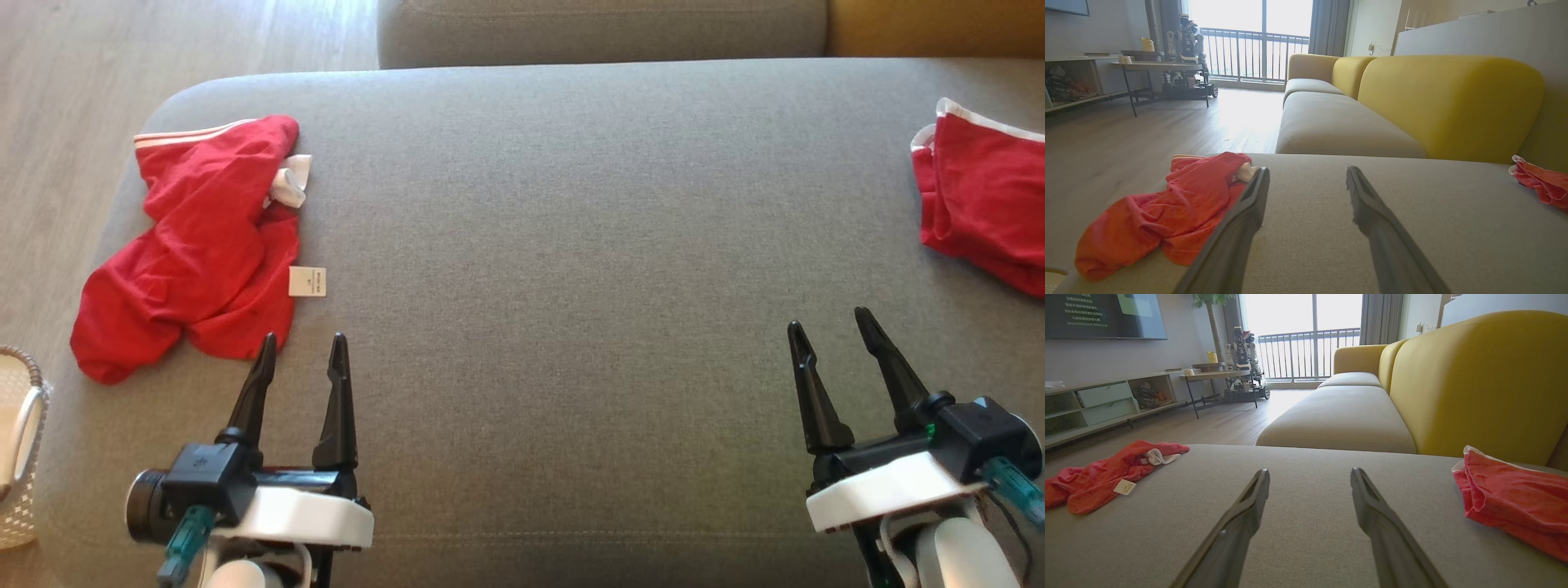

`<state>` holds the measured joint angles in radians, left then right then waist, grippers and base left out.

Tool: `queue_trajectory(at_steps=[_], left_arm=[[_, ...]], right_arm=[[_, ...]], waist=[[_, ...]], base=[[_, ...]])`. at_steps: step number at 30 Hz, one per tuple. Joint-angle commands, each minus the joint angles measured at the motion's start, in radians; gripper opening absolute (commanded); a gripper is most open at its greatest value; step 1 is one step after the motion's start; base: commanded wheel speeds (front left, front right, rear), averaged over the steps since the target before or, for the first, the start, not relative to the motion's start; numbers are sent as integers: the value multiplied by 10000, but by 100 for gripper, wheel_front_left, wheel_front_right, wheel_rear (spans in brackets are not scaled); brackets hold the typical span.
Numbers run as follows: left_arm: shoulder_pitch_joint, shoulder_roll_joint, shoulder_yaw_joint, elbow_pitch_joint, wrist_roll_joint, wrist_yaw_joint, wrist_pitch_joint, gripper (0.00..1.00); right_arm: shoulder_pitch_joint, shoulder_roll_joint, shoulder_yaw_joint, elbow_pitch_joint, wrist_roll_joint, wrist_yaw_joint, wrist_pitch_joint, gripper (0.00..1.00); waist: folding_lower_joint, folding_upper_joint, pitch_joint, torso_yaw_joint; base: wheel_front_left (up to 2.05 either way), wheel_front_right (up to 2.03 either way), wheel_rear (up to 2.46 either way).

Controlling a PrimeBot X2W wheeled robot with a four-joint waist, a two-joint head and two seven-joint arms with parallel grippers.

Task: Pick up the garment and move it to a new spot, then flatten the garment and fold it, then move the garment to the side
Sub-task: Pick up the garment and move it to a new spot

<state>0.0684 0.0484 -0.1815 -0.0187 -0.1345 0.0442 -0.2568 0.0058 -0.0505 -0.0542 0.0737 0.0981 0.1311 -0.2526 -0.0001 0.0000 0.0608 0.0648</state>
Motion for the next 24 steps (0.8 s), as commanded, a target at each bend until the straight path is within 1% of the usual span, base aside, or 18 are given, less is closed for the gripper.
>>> queue_trajectory(at_steps=[1, 6, 9, 15, 24], left_arm=[[-322, 18, 281, -294, -62, 80, -49, 100], [-351, 18, 271, -322, -163, 209, -49, 100], [-371, 18, 246, -340, -217, 298, -49, 100], [-344, 18, 231, -453, -300, 534, -49, 100], [-177, 18, 225, -484, -308, 662, -49, 100]], right_arm=[[-174, 3, 253, -339, 32, -4, -91, 100], [-168, 3, 324, -406, 37, -4, -91, 100], [-167, 3, 383, -504, -29, -4, -91, 100], [-128, 3, 560, -630, -79, -4, -91, 100], [5, 3, 972, -742, 31, -4, -91, 100]], waist=[[1, 0, -4, 82], [1, 0, -19, 297], [1, 0, -46, 550], [1, 0, -104, 1246], [1, 0, -173, 2426]], base=[[0, 0, 0], [0, 0, 0], [0, 0, 0], [0, 0, 0], [0, 0, 0]])
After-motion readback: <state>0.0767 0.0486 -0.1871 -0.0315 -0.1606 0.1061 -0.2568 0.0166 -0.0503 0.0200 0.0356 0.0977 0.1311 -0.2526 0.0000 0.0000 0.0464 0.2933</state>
